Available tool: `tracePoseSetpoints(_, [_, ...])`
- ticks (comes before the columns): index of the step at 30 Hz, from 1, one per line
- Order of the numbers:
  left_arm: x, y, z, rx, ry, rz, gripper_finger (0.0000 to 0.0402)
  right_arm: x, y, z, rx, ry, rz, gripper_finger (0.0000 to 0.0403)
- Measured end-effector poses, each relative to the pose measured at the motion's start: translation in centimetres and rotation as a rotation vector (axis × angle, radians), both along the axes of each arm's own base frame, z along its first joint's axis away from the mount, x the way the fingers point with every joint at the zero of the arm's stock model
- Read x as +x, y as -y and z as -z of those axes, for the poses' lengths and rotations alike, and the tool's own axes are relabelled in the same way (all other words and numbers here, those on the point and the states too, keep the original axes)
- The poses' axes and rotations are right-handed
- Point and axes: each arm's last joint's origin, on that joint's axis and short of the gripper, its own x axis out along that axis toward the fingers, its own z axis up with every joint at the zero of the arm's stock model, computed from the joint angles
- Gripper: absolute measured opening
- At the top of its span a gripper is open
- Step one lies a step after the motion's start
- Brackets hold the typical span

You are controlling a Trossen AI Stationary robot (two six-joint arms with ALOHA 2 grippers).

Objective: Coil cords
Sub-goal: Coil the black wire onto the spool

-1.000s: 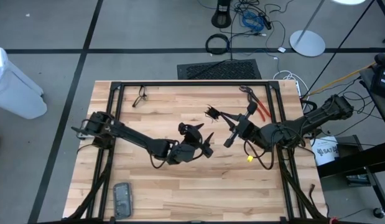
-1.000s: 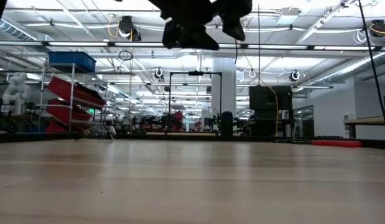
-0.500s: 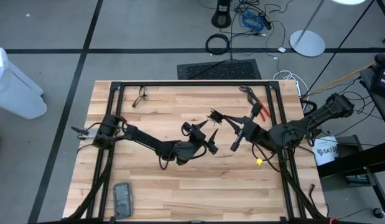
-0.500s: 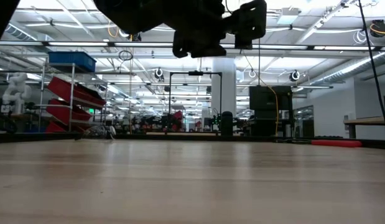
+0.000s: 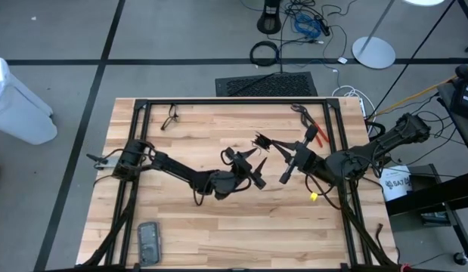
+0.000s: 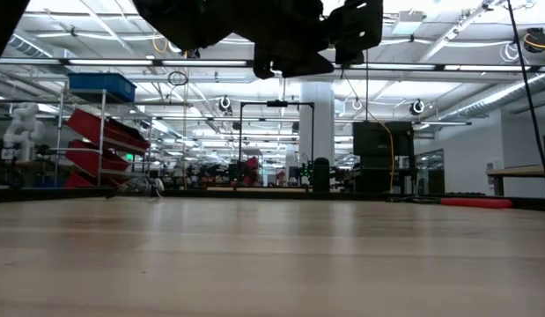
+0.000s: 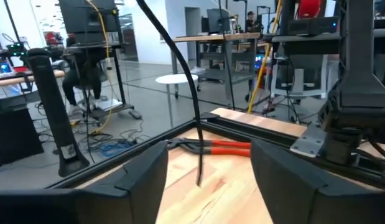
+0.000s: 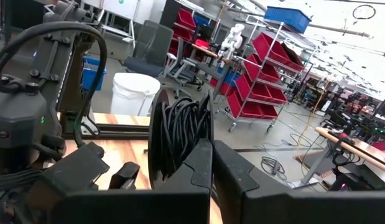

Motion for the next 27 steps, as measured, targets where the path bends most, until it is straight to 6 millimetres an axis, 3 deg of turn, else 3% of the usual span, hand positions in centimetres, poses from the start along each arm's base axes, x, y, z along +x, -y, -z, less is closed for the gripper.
tracePoseSetpoints(18, [0.03,-0.15,0.01,0.0,-0.001,-0.002,0.0077,0.01,0.0,0.01,0.0,0.0,0.0,0.0])
tracePoseSetpoints(27, [0.1,-0.48,0.04,0.001,-0.003,-0.004,0.0028,0.01,0.0,0.0,0.0,0.0,0.0,0.0])
